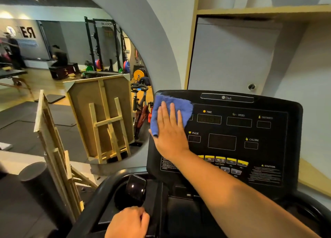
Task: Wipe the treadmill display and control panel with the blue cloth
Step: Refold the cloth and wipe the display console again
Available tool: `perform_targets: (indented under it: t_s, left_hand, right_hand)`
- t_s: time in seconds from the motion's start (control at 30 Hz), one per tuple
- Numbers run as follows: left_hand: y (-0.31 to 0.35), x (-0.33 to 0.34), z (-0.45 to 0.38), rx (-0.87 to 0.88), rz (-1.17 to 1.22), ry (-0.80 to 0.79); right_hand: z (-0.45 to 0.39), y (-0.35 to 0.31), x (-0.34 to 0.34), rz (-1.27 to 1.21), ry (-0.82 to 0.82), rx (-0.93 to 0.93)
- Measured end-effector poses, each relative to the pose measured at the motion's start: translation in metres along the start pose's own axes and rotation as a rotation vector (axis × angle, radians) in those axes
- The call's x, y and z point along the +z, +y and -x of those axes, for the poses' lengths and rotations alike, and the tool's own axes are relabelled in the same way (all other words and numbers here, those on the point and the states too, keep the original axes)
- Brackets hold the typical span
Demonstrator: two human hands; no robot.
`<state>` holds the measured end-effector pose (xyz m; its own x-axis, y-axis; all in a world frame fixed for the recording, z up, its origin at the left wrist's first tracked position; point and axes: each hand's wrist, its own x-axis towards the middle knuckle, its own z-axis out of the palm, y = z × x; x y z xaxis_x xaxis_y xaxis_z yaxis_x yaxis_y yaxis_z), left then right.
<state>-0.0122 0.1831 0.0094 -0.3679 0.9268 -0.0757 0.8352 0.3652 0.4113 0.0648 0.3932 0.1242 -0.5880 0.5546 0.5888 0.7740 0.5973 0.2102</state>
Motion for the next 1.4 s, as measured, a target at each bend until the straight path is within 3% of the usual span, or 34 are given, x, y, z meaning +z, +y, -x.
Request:
perform_targets:
  t_s: [0.13, 0.23, 0.4, 0.53, 0.6, 0.77, 0.83, 1.03, 1.23, 1.3, 1.4]
  left_hand:
    - [-0.003, 0.006, -0.002, -0.001, 0.031, 0.003]
    - [-0.002, 0.007, -0.004, 0.0, 0.016, -0.003]
    - [0.001, 0.008, -0.005, -0.03, -0.01, -0.016]
    - [0.004, 0.005, -0.005, -0.051, -0.02, -0.042]
    - [0.005, 0.003, -0.007, -0.064, -0.031, -0.054]
    - [0.0, 0.004, -0.007, -0.052, -0.045, -0.066]
    - [-0.002, 0.004, -0.004, -0.027, -0.048, -0.045]
    - [-0.005, 0.006, -0.004, -0.018, -0.065, -0.038]
    - [-0.001, 0.007, -0.005, -0.042, -0.104, -0.066]
    - [0.0, 0.006, -0.004, -0.047, -0.113, -0.086]
    - [0.003, 0.005, -0.003, -0.049, -0.109, -0.084]
  right_hand:
    - [0.016, 0.045, -0.003, 0.031, -0.034, -0.284]
    - [0.041, 0.088, -0.005, 0.021, -0.035, -0.252]
    - [0.09, 0.155, -0.011, -0.008, -0.002, 0.072]
    - [0.126, 0.191, -0.015, -0.094, 0.096, 0.56]
    - [0.132, 0.193, -0.013, -0.118, 0.144, 0.778]
    - [0.08, 0.147, -0.019, -0.317, 0.241, 1.101]
    - [0.059, 0.111, -0.019, -0.307, 0.207, 1.019]
    - [0.05, 0.014, 0.006, -0.116, 0.048, 0.298]
    - [0.076, 0.05, 0.012, 0.022, -0.077, -0.332]
    - [0.093, 0.079, 0.012, 0.019, -0.091, -0.391]
    - [0.125, 0.124, 0.009, 0.003, -0.075, -0.279]
